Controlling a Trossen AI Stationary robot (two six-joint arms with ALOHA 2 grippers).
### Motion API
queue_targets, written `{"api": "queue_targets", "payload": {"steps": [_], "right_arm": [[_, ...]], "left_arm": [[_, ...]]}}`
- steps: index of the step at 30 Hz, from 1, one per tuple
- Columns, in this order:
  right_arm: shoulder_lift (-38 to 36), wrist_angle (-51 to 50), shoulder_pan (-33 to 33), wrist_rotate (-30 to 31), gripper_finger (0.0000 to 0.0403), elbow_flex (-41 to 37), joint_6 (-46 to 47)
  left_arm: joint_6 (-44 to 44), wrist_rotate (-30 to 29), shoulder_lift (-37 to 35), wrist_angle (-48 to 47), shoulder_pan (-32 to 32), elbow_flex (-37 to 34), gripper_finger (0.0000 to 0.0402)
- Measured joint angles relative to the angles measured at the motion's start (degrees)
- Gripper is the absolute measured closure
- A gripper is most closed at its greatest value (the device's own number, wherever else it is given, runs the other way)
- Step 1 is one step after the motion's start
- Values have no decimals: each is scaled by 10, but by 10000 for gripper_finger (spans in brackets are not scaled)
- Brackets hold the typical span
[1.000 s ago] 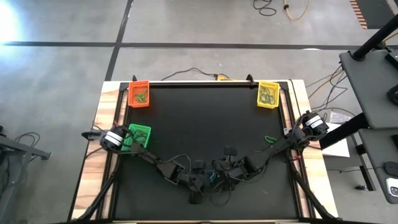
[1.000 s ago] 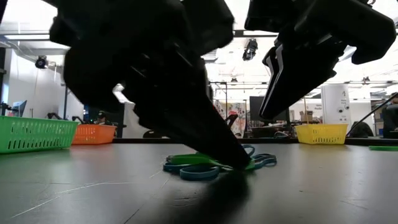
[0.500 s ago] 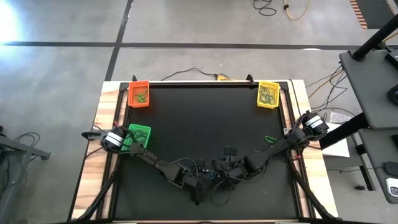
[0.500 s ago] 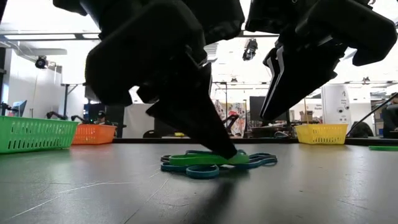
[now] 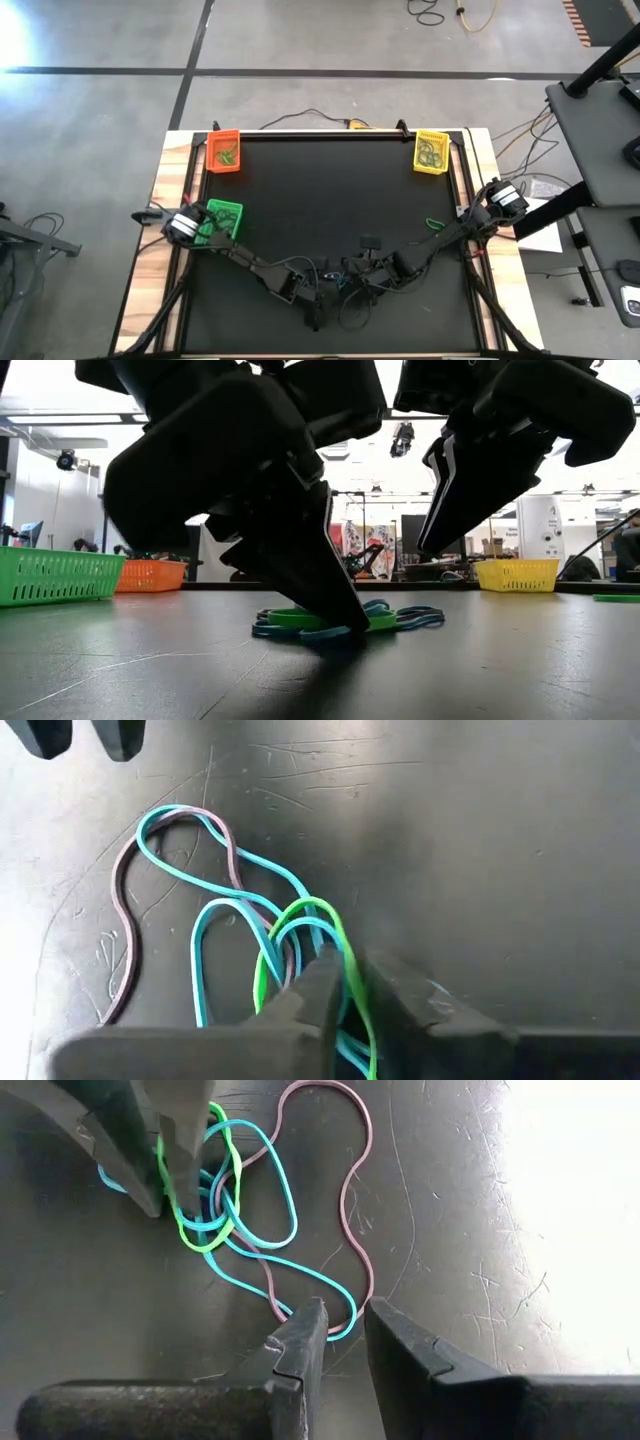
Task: Sort rubber bands into baskets
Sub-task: Put the center blue rubber band into the yellow bin
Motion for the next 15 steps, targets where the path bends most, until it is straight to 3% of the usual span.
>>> {"api": "queue_targets", "payload": {"steps": [2,7,12,15], "right_arm": [[0,0,0,0,335,0,0],[0,-6,1,0,335,0,-2],[0,4,9,2,335,0,-31],[0,31,22,36,335,-2,-51]], "left_arm": [[2,-16,-1,-3,-1,0,391],[14,-58,-33,-33,1,-3,400],[31,-108,-106,-61,8,-13,401],[25,-114,-160,-38,23,-46,401]]}}
